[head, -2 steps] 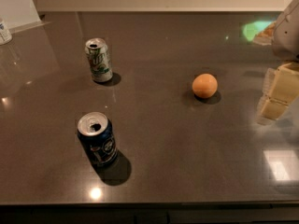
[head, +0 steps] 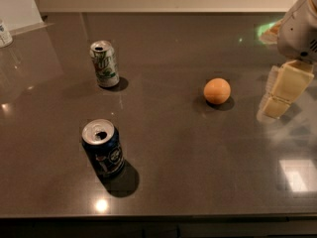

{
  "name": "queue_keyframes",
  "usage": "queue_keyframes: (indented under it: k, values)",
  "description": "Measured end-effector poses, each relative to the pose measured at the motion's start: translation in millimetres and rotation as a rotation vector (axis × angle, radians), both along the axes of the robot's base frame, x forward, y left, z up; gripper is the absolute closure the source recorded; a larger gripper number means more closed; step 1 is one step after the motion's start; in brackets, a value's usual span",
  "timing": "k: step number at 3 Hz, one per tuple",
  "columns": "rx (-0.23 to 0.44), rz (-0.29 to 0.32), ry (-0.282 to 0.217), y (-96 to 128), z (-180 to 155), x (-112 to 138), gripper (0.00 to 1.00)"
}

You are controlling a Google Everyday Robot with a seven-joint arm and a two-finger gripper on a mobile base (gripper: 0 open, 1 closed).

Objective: Move 7up can near pepsi can

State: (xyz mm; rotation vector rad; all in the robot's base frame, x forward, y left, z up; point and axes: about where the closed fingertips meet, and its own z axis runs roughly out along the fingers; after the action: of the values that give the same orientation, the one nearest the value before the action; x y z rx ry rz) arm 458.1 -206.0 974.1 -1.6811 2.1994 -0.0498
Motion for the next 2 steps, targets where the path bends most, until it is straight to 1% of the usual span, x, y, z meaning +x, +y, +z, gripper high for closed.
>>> queue_keyframes:
  k: [1, 2]
  values:
    - [0.08, 0.018, -0.02, 21, -6, 32, 0.0]
    - [0.157, 0.042, -0.044, 47, -10, 66, 0.0]
